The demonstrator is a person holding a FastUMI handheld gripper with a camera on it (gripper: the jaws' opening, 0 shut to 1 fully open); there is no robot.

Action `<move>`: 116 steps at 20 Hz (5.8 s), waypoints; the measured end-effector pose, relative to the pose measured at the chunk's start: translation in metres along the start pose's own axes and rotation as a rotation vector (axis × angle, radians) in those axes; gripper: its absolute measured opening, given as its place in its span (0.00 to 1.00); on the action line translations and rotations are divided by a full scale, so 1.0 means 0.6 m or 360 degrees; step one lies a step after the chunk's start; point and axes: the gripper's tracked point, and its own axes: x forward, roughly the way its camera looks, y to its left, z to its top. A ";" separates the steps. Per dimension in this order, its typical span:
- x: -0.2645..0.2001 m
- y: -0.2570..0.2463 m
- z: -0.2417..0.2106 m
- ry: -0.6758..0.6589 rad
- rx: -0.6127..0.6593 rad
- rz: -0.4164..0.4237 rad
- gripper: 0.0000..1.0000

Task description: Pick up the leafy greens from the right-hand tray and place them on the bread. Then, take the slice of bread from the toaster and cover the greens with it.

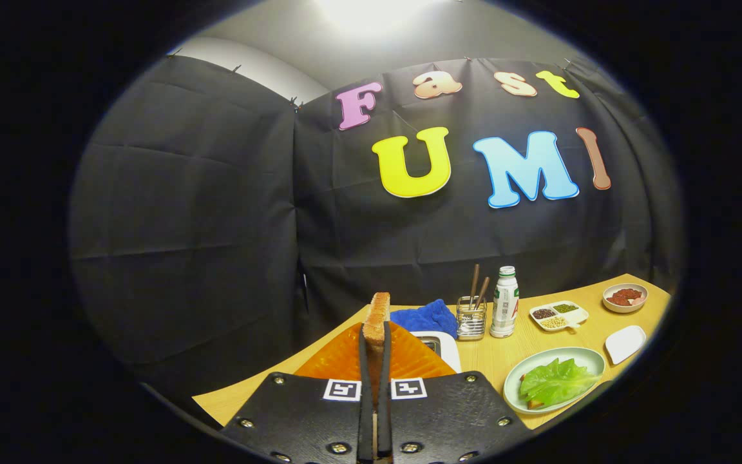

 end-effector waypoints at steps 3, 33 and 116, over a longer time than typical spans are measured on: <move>-0.011 -0.009 0.014 -0.0012 0.0010 0.0010 0.03; -0.092 -0.266 0.040 -0.0018 -0.0050 -0.0279 0.03; -0.332 -1.008 0.015 -0.0088 -0.0184 -0.0669 0.35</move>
